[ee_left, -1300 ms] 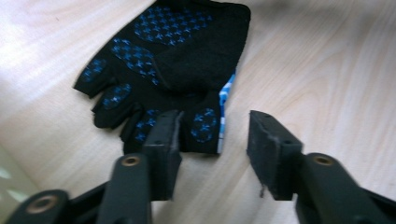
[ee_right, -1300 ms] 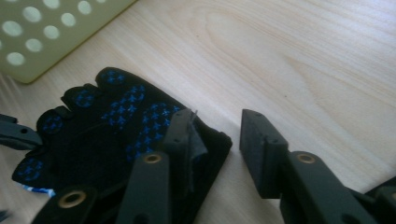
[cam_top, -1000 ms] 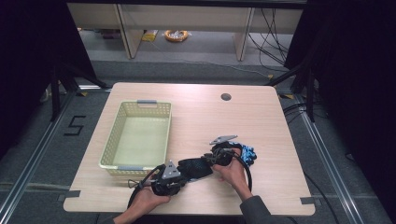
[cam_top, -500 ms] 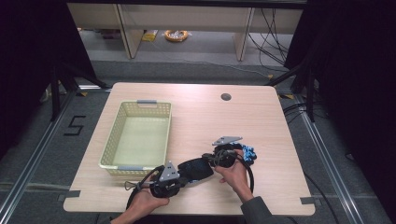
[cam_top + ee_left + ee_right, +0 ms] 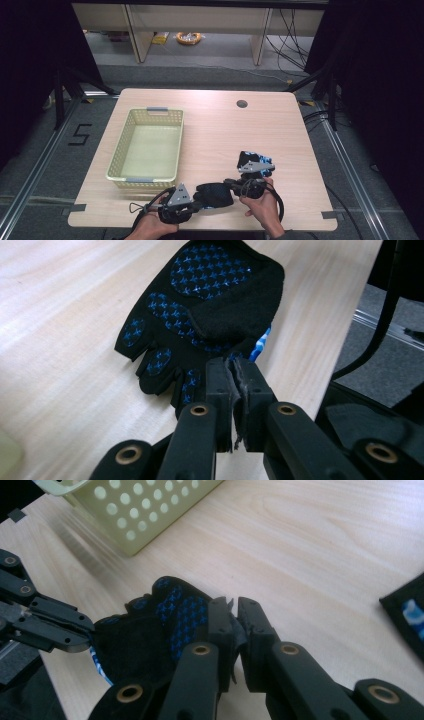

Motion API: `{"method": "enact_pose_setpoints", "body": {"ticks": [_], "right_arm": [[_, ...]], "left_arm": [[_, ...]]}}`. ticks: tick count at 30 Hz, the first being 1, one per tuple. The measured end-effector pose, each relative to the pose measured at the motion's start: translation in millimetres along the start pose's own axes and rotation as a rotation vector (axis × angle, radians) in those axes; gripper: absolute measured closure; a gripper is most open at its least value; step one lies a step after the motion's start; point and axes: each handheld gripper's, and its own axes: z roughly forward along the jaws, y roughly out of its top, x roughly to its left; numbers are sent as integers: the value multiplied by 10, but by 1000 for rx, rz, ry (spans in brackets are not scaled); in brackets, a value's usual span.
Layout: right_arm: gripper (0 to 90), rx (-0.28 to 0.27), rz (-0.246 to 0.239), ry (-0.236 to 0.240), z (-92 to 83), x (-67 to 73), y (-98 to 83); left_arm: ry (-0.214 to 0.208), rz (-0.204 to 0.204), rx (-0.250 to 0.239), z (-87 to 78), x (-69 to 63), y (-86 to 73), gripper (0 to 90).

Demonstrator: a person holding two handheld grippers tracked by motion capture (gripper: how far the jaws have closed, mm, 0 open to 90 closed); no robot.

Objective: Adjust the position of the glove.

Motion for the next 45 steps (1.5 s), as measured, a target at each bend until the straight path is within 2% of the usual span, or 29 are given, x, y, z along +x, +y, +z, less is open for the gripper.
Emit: {"method": "enact_pose_setpoints", "body": {"ticks": [1,3,6,7,10,11,13,14,17,20,21,22,23,24,25,27,28,29,31,34,35,36,37,38,40,42,43,44,45], "right_arm": [[856,7,3,-3,-14,5,-16],[856,1,9,9,-12,13,-56],[853,23,18,14,2,24,-101],[851,21,14,-4,13,21,-117],[840,55,20,-15,55,0,-164],[834,75,16,-11,71,-9,-173],[812,94,15,-27,91,-15,-187],[797,74,14,-32,117,-13,-199],[719,110,10,-15,116,-22,-182],[629,97,11,-32,107,-12,-169],[599,73,15,-29,77,-18,-143],[573,44,20,-26,51,-31,-120],[551,28,17,-35,12,-50,-93],[532,14,55,-68,-34,-43,-73],[523,-13,28,-80,-69,-114,-49],[497,-42,62,-115,-125,-225,-8],[489,-60,111,-152,-140,-260,11],[486,-63,87,-177,-151,-364,35],[463,-71,117,-240,-155,-495,84],[454,-78,146,-289,-117,-654,145],[453,-74,152,-316,-104,-691,165],[453,-79,160,-309,-82,-724,183],[452,-66,156,-320,-57,-752,202],[450,-63,161,-329,-29,-777,217],[445,-51,179,-327,23,-813,234],[441,-40,182,-331,83,-828,246],[439,-23,192,-338,105,-823,252],[435,-11,219,-347,127,-810,261],[434,-23,195,-339,153,-843,258]], "left_arm": [[-13,-13,-9,-2,-17,-7,852],[-4,9,5,-22,-20,-24,852],[-6,2,9,-23,-35,-58,849],[-11,-10,0,-7,-44,-71,847],[-1,23,46,23,-7,-104,838],[-11,-5,29,47,-23,-117,828],[-8,13,33,51,-23,-121,805],[-6,27,41,44,-17,-118,792],[-3,42,51,39,-9,-114,743],[-13,21,48,36,-22,-113,676],[-17,1,45,27,-34,-112,623],[-11,12,43,17,-26,-108,591],[-11,-15,18,7,-47,-105,572],[-6,-22,10,-13,-45,-104,535],[-3,-37,-9,-37,-47,-103,500],[0,-46,-32,-83,-30,-109,440],[9,-61,-29,-110,-27,-112,424],[15,-70,-29,-130,-18,-117,407],[12,-102,-34,-159,-12,-128,375],[6,-101,-36,-194,6,-143,367],[15,-82,-5,-218,27,-149,366],[9,-107,-20,-211,14,-153,364],[10,-87,-14,-221,28,-155,362],[11,-94,-17,-220,28,-160,362],[6,-130,-28,-219,15,-174,360],[10,-93,-16,-237,49,-181,360],[7,-131,-28,-228,33,-188,359],[9,-128,-24,-239,39,-189,357],[15,-112,-17,-250,56,-194,355]]}}
